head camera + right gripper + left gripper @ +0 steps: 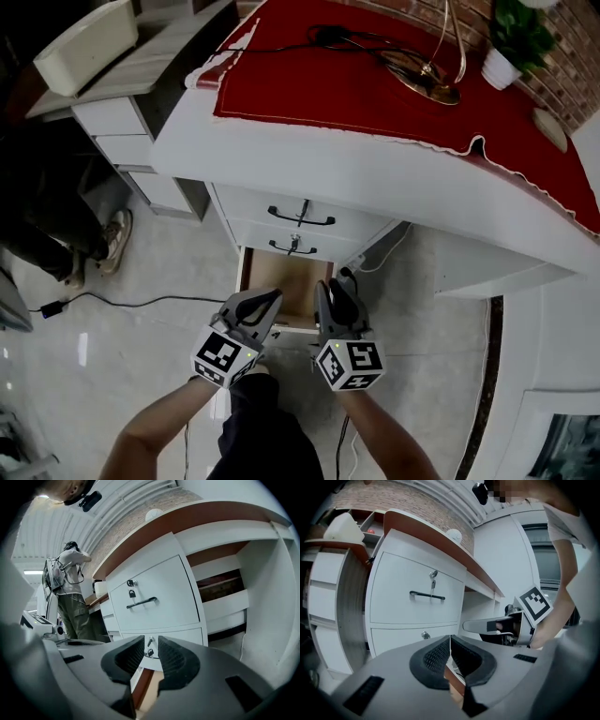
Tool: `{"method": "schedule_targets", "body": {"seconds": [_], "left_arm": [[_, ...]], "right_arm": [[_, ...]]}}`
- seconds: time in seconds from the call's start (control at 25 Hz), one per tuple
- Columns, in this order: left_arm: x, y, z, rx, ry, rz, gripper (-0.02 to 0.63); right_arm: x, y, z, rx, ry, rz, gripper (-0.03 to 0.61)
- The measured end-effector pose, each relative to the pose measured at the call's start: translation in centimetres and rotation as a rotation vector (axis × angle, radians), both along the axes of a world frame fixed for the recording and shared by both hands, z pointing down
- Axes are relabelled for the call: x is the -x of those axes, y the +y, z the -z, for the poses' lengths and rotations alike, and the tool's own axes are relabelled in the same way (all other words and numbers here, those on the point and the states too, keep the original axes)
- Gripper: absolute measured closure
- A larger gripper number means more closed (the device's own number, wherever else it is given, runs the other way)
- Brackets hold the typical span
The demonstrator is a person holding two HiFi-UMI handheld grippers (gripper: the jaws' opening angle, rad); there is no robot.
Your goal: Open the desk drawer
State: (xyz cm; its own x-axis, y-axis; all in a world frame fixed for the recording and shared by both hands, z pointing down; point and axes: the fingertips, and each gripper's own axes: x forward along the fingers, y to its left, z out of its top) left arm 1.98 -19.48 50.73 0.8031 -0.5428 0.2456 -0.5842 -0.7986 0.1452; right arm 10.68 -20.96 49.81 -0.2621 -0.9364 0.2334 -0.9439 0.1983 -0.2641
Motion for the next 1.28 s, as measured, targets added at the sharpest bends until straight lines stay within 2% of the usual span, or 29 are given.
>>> {"method": "schedule_targets", "body": {"seconds": [0.24,0.36,0.52,0.8,0.92,1.08,1.16,1.2,1.28], "left_arm": [[0.7,0.1,4.5,0.037,-0.046,0.003,0.601],[1.0,-0.1,6.3,0.042,-0.029,0.015,0.601],[0.9,0.1,7.2,0.084,-0.012,0.018,0.601],[0.2,-0.1,7.9,0.133,0.046,0.082,0.601],[0.2,-0.7,7.9,0.142,0.064,0.085,0.601],[0.7,-2.3,8.0,0.15,0.117,0.112,0.601],[0.9,-3.4,8.0,0.145,0.123,0.127,0.601],[1.0,-3.8,8.0,0.141,0.119,0.137,0.601],[0.9,-4.4,8.0,0.138,0.113,0.144,0.601]], "right_arm": [[2.0,0.2,3.7,0.059,-0.096,0.004,0.48],[2.1,-0.3,5.0,0.087,-0.185,0.001,0.485],[2.2,-0.8,7.3,0.074,-0.276,-0.001,0.486],[2.4,-1.4,6.8,0.124,-0.41,-0.031,0.486],[2.0,-2.0,6.5,0.123,-0.517,-0.041,0.486],[0.4,-3.9,6.8,0.055,-0.763,-0.089,0.485],[-0.3,-5.0,6.3,0.055,-0.852,-0.128,0.483],[-0.5,-5.5,6.0,0.067,-0.883,-0.147,0.48],[-0.5,-6.6,6.3,0.057,-0.879,-0.129,0.479]]}}
